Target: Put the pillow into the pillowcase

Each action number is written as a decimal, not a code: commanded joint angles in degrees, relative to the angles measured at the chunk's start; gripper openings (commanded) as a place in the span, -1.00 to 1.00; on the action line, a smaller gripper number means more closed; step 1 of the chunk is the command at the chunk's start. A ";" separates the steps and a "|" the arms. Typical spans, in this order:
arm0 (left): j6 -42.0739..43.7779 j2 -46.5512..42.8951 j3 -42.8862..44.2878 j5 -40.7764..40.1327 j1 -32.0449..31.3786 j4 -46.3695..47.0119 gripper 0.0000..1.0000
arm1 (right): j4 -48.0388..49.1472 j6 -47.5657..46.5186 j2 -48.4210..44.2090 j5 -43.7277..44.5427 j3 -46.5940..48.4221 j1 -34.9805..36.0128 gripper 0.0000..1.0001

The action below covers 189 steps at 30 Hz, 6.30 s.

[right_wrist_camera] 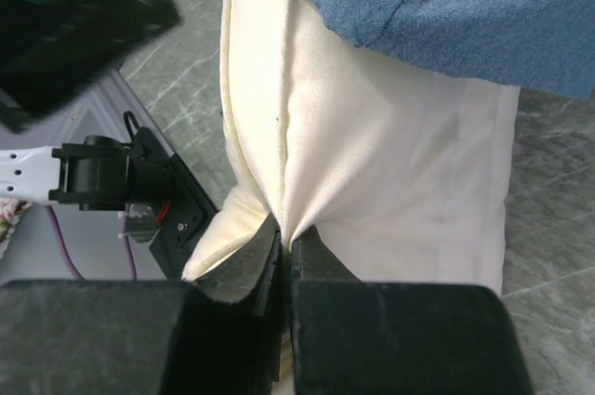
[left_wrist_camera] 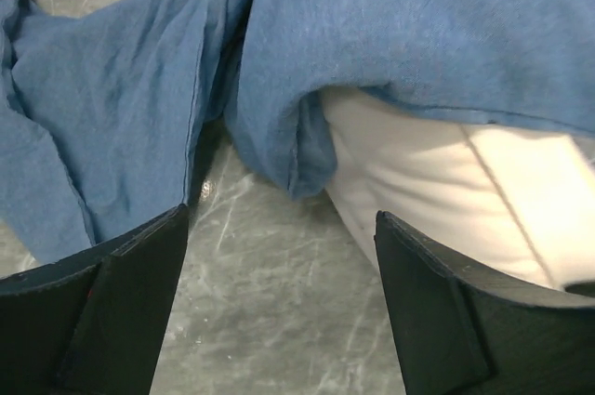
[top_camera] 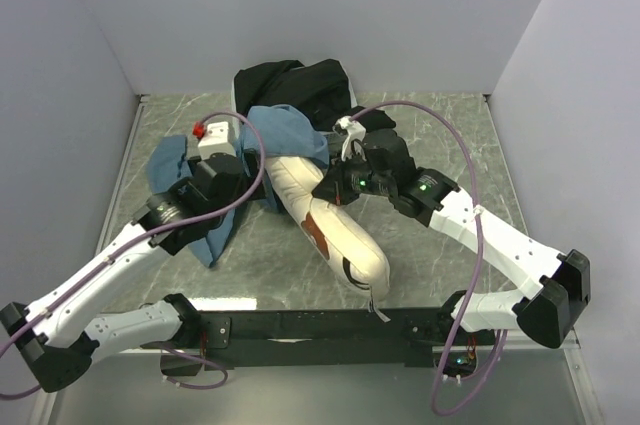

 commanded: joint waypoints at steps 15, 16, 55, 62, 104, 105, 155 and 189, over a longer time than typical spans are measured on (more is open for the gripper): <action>13.85 8.09 7.68 13.53 -1.01 13.87 -0.98 | 1.47 0.77 -2.24 -3.27 4.73 -3.01 -1.00; 14.55 8.00 8.21 16.77 -1.62 13.51 -0.98 | 1.29 0.85 -2.42 -3.62 4.99 -3.10 -1.00; 25.10 10.29 17.78 25.56 -6.33 9.32 -0.98 | -4.78 4.71 -0.84 -12.50 21.06 -6.44 -1.00; 24.23 7.13 17.71 40.96 -21.13 7.17 -0.98 | -1.01 8.93 -0.57 -13.19 21.44 -9.86 -1.00; -0.57 21.00 10.93 27.79 2.68 10.17 -0.91 | -8.56 2.26 2.52 32.07 12.61 -18.74 0.99; -0.39 22.05 12.07 27.44 2.77 9.99 -0.88 | -6.82 3.39 -1.41 31.98 9.51 -18.92 0.99; 3.13 27.51 -1.21 5.10 -15.58 14.22 -0.98 | 48.66 46.57 -4.72 24.85 -50.55 -12.86 0.88; -4.96 19.86 21.82 8.71 -22.02 9.03 -0.93 | 7.71 24.60 -24.29 44.63 -17.27 20.36 -1.00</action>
